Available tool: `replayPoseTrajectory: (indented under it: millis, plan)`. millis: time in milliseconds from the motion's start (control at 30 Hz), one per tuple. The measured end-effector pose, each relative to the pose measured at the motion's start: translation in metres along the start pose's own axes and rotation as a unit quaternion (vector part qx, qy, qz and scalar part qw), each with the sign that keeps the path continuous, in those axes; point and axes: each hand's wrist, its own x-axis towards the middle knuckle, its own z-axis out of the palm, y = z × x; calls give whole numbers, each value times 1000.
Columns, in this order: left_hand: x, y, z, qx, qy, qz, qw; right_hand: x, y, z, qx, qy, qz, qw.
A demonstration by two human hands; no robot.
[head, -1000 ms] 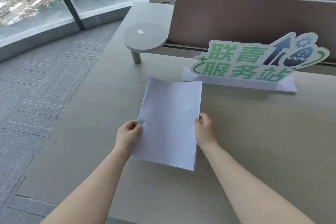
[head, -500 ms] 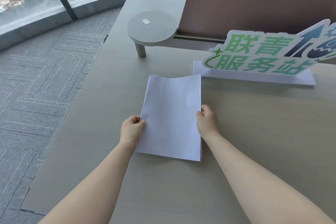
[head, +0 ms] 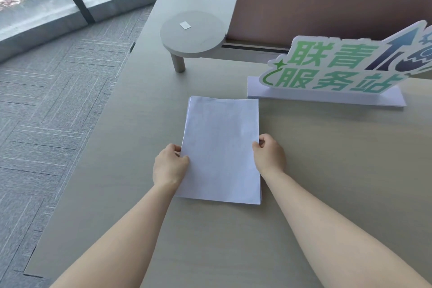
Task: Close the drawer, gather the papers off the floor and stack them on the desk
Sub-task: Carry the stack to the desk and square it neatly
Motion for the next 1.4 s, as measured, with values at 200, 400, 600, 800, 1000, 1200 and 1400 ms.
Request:
replayPoseTrajectory:
  millis: [200,400,600,800,1000,1200,1400]
  plan:
    - [2,0,3,24,21,9,999,1,0,1,-43,22,4,999]
    - [5,0,4,33,28,9,999,1,2,5,-69,34,-7,997]
    - [7,4,4,39,31,12,999,3,4,9,-93,25,-39,995]
    - [21,5,2,8,22,15,1000,3,3,6,-92,14,-27,995]
    - [55,26,-3,-47,-35,29,998,21,-3,4,-73,21,-4,997]
    - [81,49,-9,-139,-79,-18,987,43,-15,2,9,-38,-2,999]
    - [88,67,-11,-190,-86,-69,976,52,-25,-5,120,-54,51,990]
